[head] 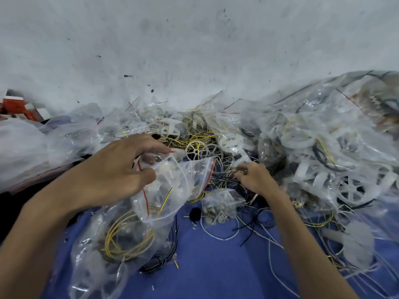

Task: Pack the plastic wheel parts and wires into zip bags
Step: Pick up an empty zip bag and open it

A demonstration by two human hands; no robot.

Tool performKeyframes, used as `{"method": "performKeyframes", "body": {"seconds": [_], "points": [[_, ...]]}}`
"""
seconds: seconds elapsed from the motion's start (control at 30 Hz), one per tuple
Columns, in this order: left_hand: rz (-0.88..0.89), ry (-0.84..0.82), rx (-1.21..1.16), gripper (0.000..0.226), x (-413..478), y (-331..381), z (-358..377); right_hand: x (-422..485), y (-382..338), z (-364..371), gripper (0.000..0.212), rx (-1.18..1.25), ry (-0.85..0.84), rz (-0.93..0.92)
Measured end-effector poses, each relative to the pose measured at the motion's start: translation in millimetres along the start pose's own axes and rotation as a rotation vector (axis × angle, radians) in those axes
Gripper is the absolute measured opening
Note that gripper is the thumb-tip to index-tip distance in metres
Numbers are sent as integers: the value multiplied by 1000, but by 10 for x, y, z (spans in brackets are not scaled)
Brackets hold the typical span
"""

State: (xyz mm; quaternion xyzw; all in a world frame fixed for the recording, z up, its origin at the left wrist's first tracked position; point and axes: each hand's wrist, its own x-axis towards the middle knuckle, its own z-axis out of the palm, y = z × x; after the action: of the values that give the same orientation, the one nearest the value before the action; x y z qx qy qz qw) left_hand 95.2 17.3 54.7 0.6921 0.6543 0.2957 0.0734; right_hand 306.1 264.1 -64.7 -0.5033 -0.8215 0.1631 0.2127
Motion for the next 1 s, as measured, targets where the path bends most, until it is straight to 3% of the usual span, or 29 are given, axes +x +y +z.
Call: {"method": "performKeyframes", "body": {"seconds": [0.07, 0.17, 0.23, 0.37, 0.5, 0.63, 0.77, 0.9, 1.0], "points": [[-5, 7, -14, 41, -1, -12, -1, 115, -50, 50, 39, -139, 95, 6], [-2, 19, -8, 44, -2, -22, 3, 225, -238, 194, 50, -338, -255, 47], [0, 27, -9, 46, 1, -45, 7, 224, -379, 345, 50, -340, -377, 77], [-7, 35, -38, 46, 18, -81, 21, 86, -653, 539, 65, -301, -380, 19], [-12, 38, -63, 45, 19, -109, 11, 164, -705, 417, 47, -356, -423, -39], [-22, 39, -82, 45, 9, -133, 4, 347, -685, 292, 33, -384, -145, -27], [-36, 26, -71, 46, 4, -173, -14, 320, -646, 484, 41, -317, -286, 16], [-52, 21, -79, 48, -5, -209, -48, 273, -578, 488, 34, -220, -234, -106], [-57, 29, -67, 51, -1, -232, -77, 269, -535, 212, 27, 263, -262, -69]]}}
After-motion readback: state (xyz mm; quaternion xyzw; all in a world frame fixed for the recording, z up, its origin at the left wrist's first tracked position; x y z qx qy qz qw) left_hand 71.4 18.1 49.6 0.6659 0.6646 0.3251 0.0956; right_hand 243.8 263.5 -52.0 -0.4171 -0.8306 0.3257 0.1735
